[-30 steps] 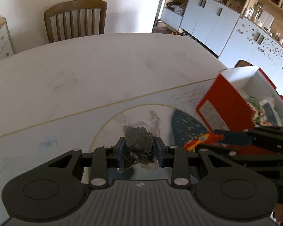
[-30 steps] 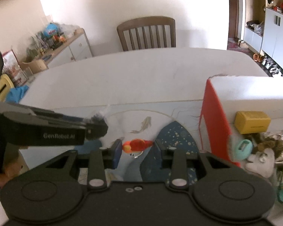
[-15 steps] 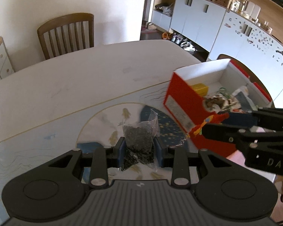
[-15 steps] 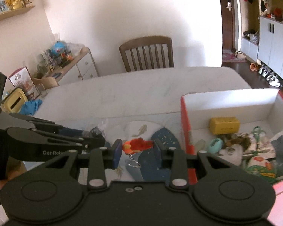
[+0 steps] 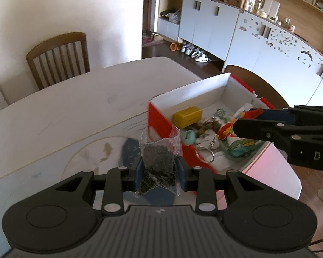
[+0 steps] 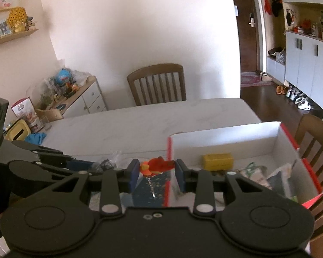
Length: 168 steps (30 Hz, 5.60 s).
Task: Organize objects
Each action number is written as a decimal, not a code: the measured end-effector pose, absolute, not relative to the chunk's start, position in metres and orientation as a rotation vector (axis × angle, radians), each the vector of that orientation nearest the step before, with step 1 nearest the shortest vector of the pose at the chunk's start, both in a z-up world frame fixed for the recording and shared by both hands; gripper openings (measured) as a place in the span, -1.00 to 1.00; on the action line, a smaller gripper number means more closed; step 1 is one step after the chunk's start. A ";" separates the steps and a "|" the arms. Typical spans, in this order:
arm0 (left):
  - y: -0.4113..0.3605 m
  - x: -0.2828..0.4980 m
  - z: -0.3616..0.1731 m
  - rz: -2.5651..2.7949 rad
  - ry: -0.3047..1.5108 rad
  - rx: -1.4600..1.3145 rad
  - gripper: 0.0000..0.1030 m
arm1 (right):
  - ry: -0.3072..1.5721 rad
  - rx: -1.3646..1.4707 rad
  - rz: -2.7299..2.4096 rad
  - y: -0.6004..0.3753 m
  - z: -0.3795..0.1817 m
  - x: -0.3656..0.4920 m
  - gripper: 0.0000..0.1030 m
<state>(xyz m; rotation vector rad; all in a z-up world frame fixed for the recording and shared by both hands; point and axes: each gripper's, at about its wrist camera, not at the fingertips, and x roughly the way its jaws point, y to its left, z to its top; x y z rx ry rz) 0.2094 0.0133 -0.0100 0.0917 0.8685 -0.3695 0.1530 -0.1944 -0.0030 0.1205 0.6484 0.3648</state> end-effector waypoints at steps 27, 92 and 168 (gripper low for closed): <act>-0.123 0.275 -0.042 -0.340 0.945 0.133 -0.37 | 0.747 0.034 0.401 -0.292 -0.055 0.191 -0.34; -0.105 0.229 -0.043 -0.347 0.830 0.169 0.12 | 0.762 0.081 0.329 -0.286 -0.046 0.160 0.21; -0.025 0.127 -0.015 -0.544 0.542 0.127 1.00 | 0.530 0.192 0.105 -0.232 -0.014 0.067 0.92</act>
